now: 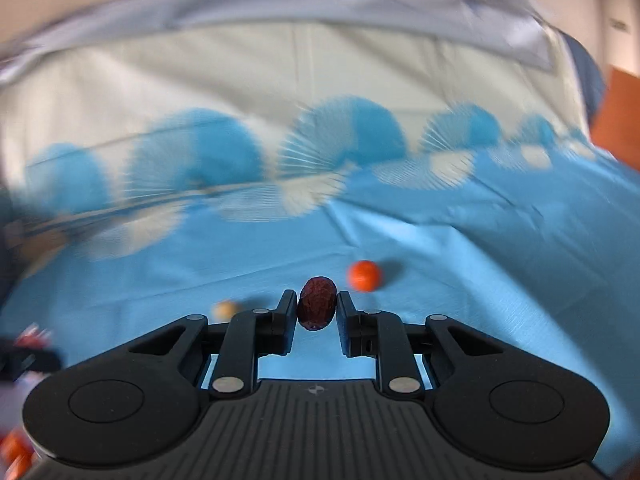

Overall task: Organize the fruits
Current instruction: 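Carry the red fruit and date over the plate with both grippers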

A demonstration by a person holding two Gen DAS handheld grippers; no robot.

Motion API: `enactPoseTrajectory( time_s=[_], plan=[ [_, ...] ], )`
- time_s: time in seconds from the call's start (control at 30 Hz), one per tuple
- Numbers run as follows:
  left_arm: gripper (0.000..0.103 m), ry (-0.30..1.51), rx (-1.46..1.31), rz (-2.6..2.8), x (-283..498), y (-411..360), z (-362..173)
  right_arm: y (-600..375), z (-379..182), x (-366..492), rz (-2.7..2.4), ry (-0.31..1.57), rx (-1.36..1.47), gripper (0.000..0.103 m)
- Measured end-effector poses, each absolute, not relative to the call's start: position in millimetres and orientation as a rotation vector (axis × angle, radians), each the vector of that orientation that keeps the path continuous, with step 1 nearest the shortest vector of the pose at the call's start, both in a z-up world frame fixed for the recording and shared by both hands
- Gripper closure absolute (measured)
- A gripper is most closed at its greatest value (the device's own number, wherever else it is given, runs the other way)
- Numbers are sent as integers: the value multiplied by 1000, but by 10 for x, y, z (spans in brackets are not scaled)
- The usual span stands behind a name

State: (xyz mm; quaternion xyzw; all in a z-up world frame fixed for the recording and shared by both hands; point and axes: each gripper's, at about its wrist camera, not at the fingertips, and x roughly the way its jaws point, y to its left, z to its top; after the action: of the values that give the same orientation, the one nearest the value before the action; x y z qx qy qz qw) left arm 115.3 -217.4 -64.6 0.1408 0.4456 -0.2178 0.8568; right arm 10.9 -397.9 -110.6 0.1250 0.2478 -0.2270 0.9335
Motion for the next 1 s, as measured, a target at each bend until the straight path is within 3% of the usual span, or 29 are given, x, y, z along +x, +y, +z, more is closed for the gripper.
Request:
enactPoseTrajectory(
  time_s=[0.5,1.0],
  plan=[
    [69,895,180,-291,-350,-392,236,-2144,-80,-1419,-1,573,135,81],
    [69,819,132,-258,-1099,107,434,-1543,277,-2058,127,479,8,81]
  ],
)
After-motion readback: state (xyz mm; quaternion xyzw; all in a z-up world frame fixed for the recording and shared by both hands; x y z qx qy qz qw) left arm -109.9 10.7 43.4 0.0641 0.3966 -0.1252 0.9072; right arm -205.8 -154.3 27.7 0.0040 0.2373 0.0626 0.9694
